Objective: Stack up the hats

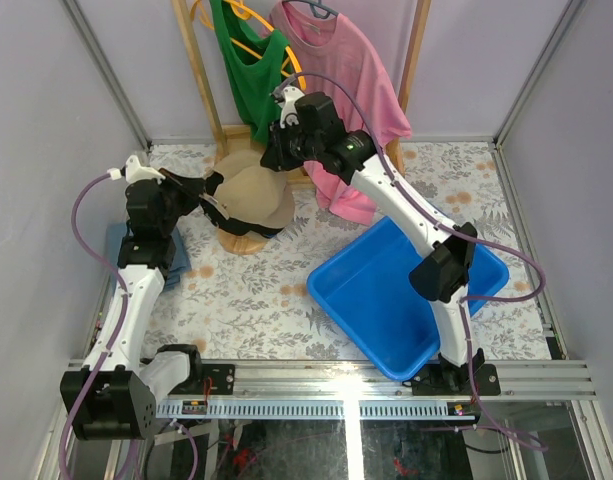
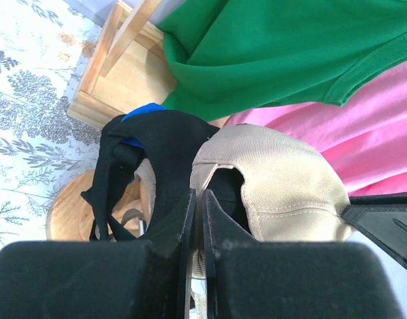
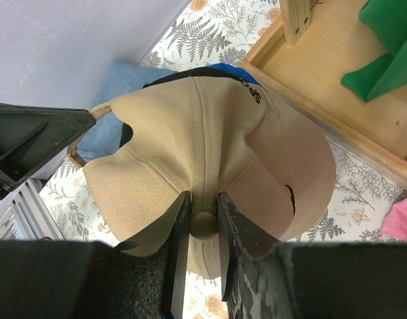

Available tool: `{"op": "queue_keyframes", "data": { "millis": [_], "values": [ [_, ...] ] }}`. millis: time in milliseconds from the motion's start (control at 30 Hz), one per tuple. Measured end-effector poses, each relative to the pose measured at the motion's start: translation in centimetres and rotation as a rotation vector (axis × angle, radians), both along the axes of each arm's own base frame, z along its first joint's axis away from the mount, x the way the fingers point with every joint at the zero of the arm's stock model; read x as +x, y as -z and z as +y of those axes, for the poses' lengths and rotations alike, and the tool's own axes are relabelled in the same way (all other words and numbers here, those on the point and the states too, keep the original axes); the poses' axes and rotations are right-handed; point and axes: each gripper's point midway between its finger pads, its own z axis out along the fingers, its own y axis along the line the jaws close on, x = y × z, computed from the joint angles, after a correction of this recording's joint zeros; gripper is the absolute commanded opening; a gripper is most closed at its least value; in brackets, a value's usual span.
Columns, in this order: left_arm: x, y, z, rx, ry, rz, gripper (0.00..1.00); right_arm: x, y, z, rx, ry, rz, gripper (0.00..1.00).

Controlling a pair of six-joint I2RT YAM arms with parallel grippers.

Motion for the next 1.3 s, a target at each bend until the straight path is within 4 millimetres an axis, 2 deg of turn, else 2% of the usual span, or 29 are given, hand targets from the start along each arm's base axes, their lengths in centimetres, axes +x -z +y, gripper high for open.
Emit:
{"op": "queue_keyframes", "data": {
  "millis": [200, 667, 833, 933, 1067, 1200, 1300],
  "values": [
    [-0.1, 0.5, 0.5, 0.006, -0.031, 0.020, 0.00, 0.1, 0.2, 0.2, 0.004, -0.004, 0.002, 0.26],
    [-0.6, 2.6, 1.5, 0.020, -0.091, 0.101, 0.00, 0.0, 0.4, 0.9, 0.035, -0.027, 0.026, 0.55],
    [-0.5, 3.6, 1.7, 0.024, -0.102, 0.136, 0.00, 0.4, 0.8, 0.8, 0.043, -0.022, 0.034, 0.57],
    [-0.5, 4.1, 1.8, 0.026, -0.108, 0.155, 0.00, 0.8, 1.7, 0.6, 0.046, -0.011, 0.048, 0.57],
    [-0.3, 4.7, 1.9, 0.027, -0.110, 0.173, 0.00, 0.7, 3.3, -0.3, 0.050, 0.012, 0.086, 0.59],
    [-0.2, 5.2, 1.7, 0.028, -0.105, 0.187, 0.00, 0.5, 3.5, -1.8, 0.100, 0.050, 0.111, 0.59],
    [-0.1, 5.5, 1.9, 0.032, -0.113, 0.195, 0.00, 0.9, 3.2, -3.6, 0.143, 0.099, 0.127, 0.60]
  ]
}}
